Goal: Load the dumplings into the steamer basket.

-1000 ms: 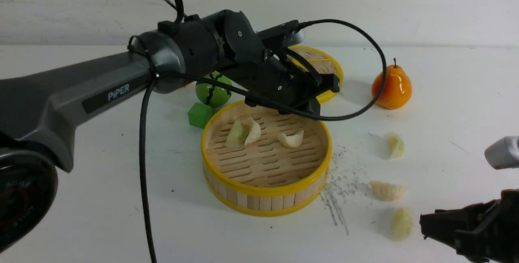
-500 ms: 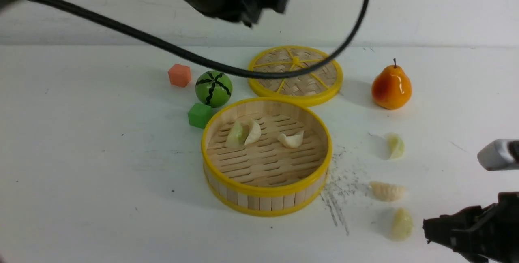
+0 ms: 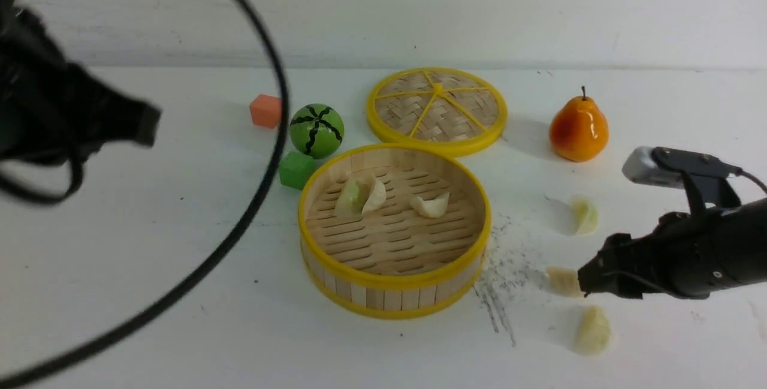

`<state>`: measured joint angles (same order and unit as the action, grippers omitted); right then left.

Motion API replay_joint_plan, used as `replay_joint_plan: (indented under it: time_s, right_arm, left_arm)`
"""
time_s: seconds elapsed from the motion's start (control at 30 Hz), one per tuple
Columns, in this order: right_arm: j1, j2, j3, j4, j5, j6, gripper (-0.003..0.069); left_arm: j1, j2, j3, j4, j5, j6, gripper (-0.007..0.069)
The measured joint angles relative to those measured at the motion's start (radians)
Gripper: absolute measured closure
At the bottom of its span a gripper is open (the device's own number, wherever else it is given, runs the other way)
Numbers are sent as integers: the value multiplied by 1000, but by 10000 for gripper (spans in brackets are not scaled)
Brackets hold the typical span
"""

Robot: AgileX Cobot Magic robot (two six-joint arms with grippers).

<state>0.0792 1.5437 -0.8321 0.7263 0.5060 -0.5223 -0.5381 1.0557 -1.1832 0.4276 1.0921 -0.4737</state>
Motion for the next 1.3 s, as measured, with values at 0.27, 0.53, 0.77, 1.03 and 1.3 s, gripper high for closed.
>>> replay_joint_plan:
  time_s: [0.27, 0.53, 0.77, 1.03, 1.3]
  right_arm:
    - [2, 158, -10, -40, 6, 25, 241]
    - [11, 188, -31, 48, 56, 21, 420]
    - [28, 140, -75, 18, 167, 21, 460]
    - [202, 81, -345, 33, 225, 63, 460]
    - [432, 347, -672, 41, 110, 77, 460]
  left_arm:
    - [0, -308, 255, 219, -19, -161, 636]
    - [0, -594, 622, 462, -142, -368, 636]
    - [0, -864, 810, 618, -268, -572, 631]
    - [0, -1065, 919, 773, -394, -651, 629]
    - [0, -1072, 923, 794, -421, -668, 626]
